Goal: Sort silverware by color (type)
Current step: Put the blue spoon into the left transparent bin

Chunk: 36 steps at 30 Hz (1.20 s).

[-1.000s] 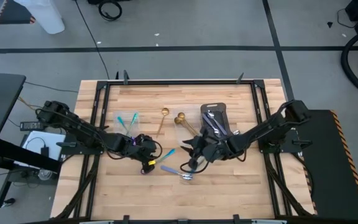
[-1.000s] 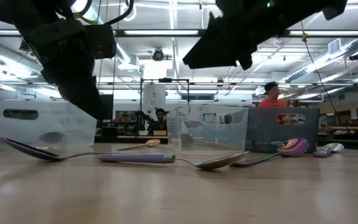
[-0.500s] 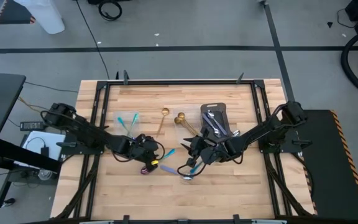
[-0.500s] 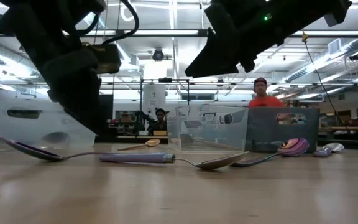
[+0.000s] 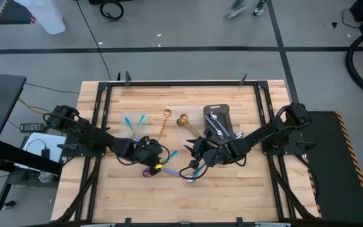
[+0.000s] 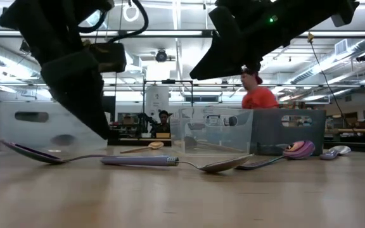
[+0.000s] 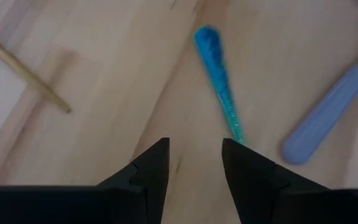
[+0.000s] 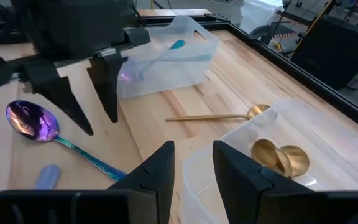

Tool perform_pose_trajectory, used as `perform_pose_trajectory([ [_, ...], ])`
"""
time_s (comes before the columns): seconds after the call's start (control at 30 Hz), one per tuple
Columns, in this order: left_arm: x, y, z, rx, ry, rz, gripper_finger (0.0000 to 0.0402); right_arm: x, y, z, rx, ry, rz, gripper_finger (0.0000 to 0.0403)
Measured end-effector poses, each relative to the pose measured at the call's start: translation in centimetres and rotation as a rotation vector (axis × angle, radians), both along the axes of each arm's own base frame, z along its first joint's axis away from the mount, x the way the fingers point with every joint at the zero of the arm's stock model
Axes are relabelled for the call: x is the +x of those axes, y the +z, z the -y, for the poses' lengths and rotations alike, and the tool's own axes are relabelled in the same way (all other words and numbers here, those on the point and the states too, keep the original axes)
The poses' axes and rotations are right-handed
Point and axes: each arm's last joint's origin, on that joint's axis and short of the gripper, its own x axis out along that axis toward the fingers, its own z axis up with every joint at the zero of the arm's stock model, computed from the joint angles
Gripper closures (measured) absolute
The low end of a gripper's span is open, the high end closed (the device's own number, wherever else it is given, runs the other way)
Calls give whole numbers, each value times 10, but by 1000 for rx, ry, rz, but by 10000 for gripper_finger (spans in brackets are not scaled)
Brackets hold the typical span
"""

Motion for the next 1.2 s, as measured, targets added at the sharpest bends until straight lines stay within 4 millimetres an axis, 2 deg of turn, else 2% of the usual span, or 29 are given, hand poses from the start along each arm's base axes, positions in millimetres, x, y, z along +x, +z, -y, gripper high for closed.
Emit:
perform_pose_trajectory([
  [0.33, 18, 24, 12, -59, -40, 29, 246, 0, 0, 0, 1, 1, -4, 283],
  [0.7, 50, 17, 25, -14, -82, -126, 246, -1, 0, -2, 4, 14, -6, 283],
  [0.93, 51, 20, 28, 1, -93, -173, 246, -1, -1, -3, 12, 32, -10, 283],
  [1.2, 50, 14, 25, -95, -111, -247, 246, -2, -1, -6, 16, 46, -11, 283],
])
